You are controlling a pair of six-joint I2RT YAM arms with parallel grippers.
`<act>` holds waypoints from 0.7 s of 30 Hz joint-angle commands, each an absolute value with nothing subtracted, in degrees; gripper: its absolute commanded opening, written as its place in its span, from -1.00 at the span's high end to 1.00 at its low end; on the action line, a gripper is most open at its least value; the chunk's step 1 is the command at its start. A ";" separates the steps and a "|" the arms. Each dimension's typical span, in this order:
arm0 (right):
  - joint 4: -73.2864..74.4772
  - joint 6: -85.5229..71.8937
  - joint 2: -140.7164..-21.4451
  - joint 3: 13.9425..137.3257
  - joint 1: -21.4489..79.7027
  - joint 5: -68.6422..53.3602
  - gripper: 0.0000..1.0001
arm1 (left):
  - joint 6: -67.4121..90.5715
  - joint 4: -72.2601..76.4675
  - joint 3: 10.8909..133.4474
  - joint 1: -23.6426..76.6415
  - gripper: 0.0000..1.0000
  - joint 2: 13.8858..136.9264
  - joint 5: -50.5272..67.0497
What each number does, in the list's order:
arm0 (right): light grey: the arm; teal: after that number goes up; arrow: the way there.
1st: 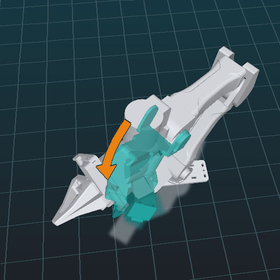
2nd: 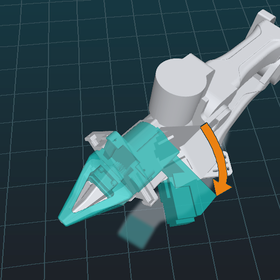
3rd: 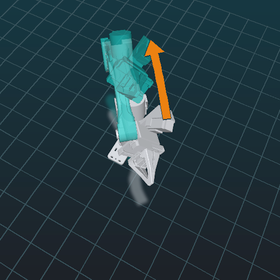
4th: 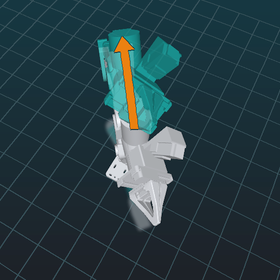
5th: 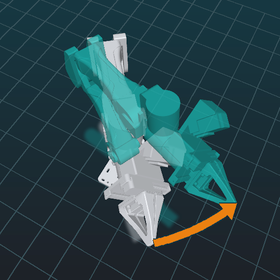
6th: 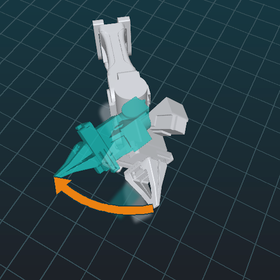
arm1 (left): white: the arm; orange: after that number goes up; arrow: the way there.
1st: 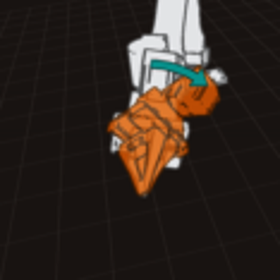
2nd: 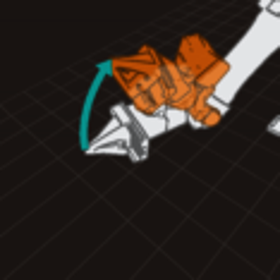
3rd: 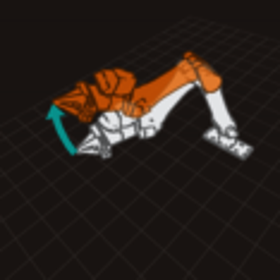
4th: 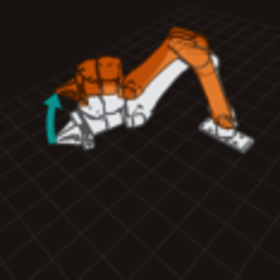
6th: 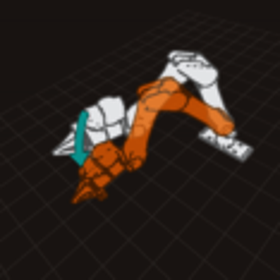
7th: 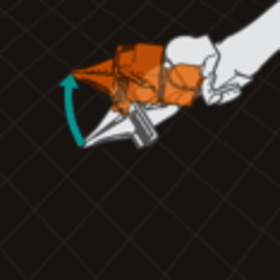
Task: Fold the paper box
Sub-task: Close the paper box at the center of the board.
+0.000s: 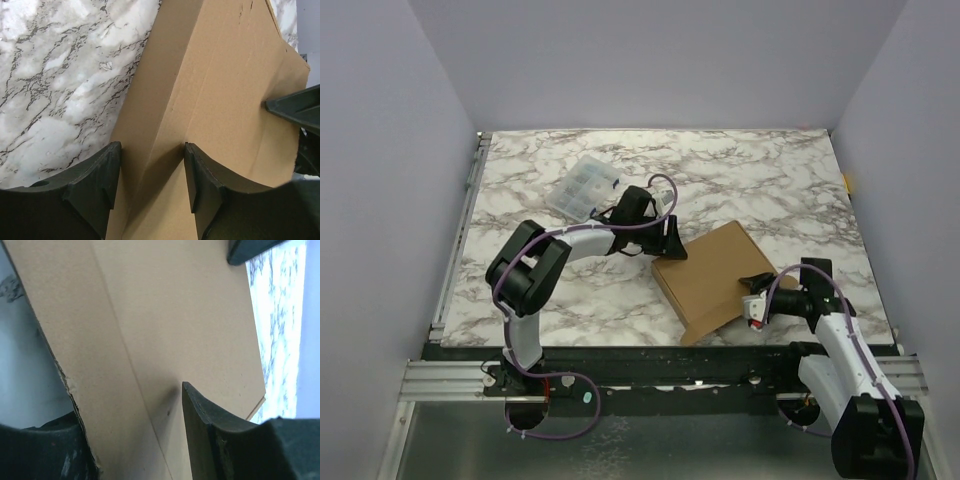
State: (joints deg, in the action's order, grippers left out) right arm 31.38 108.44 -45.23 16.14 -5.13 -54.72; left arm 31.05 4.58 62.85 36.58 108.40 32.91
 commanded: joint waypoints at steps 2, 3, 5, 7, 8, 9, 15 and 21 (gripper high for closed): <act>29.50 93.09 -49.64 23.35 -4.39 -56.91 -0.02 | 34.75 0.09 63.82 36.69 -0.16 108.68 38.91; 30.24 93.18 -50.46 23.90 -4.37 -56.72 -0.05 | 35.01 0.21 63.95 36.21 -0.16 108.23 38.35; 31.14 93.32 -51.61 24.50 -4.29 -55.91 -0.14 | 35.24 0.35 64.16 34.92 -0.17 107.31 36.97; 34.79 94.63 -52.65 25.82 -4.37 -54.93 -0.31 | 35.07 0.44 63.89 33.55 -0.17 105.99 35.35; 37.92 95.45 -53.11 27.07 -4.38 -54.50 -0.42 | 34.57 0.37 63.45 32.97 -0.18 105.02 34.24; 41.93 96.83 -53.63 28.59 -4.36 -53.99 -0.50 | 34.13 0.23 62.84 32.42 -0.20 103.87 32.55; 56.66 97.08 -51.57 33.61 -4.39 -53.27 -0.70 | 30.99 1.42 55.29 30.59 -0.37 89.52 20.18; 60.19 104.41 -45.91 29.05 -4.30 -52.86 -0.75 | 43.80 16.63 35.07 28.52 -0.74 72.56 17.82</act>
